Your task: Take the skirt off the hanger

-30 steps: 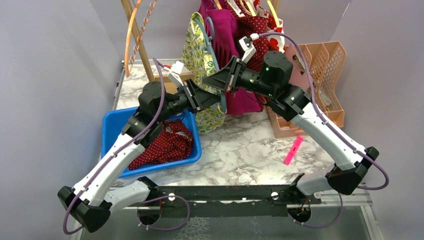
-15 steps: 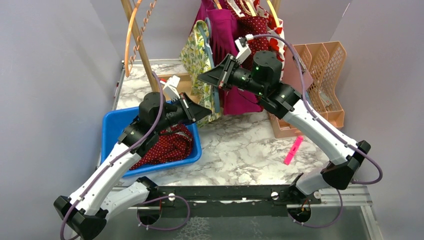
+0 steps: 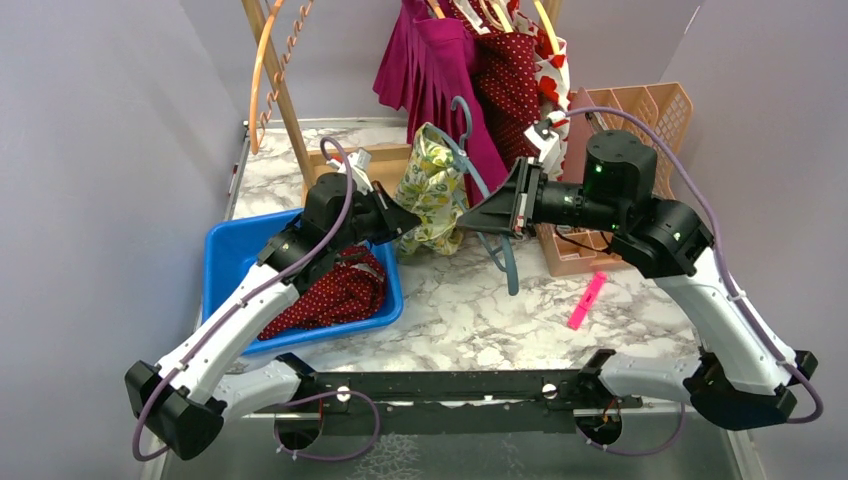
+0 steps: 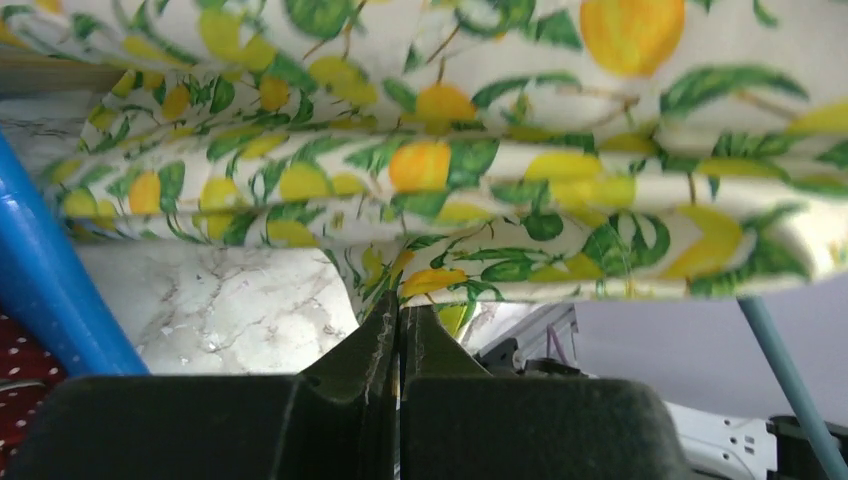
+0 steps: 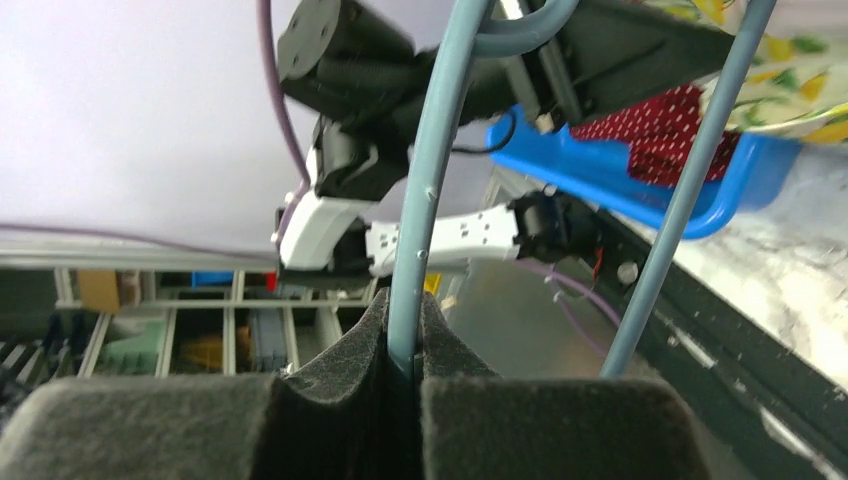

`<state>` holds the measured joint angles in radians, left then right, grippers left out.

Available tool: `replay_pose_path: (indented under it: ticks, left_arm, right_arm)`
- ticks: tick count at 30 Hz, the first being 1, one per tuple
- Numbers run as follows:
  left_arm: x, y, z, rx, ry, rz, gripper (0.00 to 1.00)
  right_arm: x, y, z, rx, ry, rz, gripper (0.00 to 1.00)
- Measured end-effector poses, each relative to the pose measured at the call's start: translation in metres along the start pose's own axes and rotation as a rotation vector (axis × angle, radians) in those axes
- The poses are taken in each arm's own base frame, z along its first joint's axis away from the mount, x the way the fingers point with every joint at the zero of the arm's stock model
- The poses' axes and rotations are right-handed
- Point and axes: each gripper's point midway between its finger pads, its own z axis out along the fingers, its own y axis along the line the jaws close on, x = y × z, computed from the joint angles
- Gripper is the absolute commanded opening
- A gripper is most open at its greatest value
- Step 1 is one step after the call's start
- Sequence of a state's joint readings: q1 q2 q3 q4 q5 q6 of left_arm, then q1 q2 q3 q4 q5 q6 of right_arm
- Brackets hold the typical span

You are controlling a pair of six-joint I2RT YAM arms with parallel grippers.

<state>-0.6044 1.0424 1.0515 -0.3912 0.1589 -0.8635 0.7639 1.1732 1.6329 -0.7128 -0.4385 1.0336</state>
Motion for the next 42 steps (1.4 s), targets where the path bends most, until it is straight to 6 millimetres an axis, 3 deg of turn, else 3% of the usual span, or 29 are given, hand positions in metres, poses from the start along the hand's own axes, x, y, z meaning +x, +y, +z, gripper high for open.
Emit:
replay_pose_path:
  ticks: [2, 3, 7, 9, 12, 16, 20, 23, 25, 28, 31, 34, 38, 42]
  left_arm:
    - [0.002, -0.003, 0.004, 0.021, 0.016, 0.002, 0.00]
    - [0.003, -0.006, 0.006, 0.035, 0.025, 0.006, 0.08]
    - [0.010, -0.018, 0.007, 0.100, 0.078, 0.030, 0.60]
    - [0.011, -0.029, 0.002, 0.150, 0.099, 0.060, 0.73]
    - [0.008, -0.045, -0.014, 0.213, 0.095, 0.101, 0.84]
    - [-0.012, -0.065, -0.049, 0.229, 0.018, 0.155, 0.85]
    - [-0.054, -0.070, -0.084, 0.103, -0.147, 0.126, 0.87]
    - [-0.079, -0.072, -0.093, 0.036, -0.236, 0.099, 0.87]
    - [-0.091, -0.078, -0.090, 0.017, -0.250, 0.086, 0.87]
    - [-0.107, -0.080, -0.062, -0.015, -0.231, 0.078, 0.87]
    - [-0.107, -0.060, -0.028, -0.078, -0.163, 0.093, 0.86]
    - [-0.096, -0.033, -0.004, -0.139, -0.063, 0.106, 0.76]
    - [-0.087, -0.022, -0.001, -0.152, 0.000, 0.117, 0.53]
    - [-0.080, -0.015, 0.001, -0.165, 0.026, 0.119, 0.37]
  right_arm:
    - [0.008, 0.001, -0.003, -0.007, 0.040, 0.014, 0.01]
    - [0.011, 0.002, -0.001, -0.008, 0.065, 0.022, 0.01]
    - [0.010, 0.005, 0.018, -0.006, 0.152, 0.008, 0.01]
    - [0.009, -0.001, 0.028, 0.020, 0.194, -0.031, 0.01]
    - [0.008, -0.013, 0.035, 0.072, 0.243, -0.113, 0.01]
    - [0.015, -0.025, 0.027, 0.111, 0.300, -0.237, 0.01]
    - [0.024, -0.032, 0.013, 0.098, 0.338, -0.350, 0.01]
    - [0.040, -0.041, -0.003, 0.060, 0.378, -0.428, 0.01]
    - [0.050, -0.046, -0.015, 0.038, 0.393, -0.485, 0.01]
    - [0.057, -0.048, -0.030, 0.010, 0.390, -0.574, 0.01]
    - [0.055, -0.049, -0.035, 0.001, 0.374, -0.656, 0.01]
    - [0.053, -0.056, -0.036, 0.024, 0.373, -0.691, 0.01]
    - [0.057, -0.068, -0.035, 0.052, 0.415, -0.691, 0.01]
    - [0.062, -0.072, -0.039, 0.067, 0.436, -0.687, 0.01]
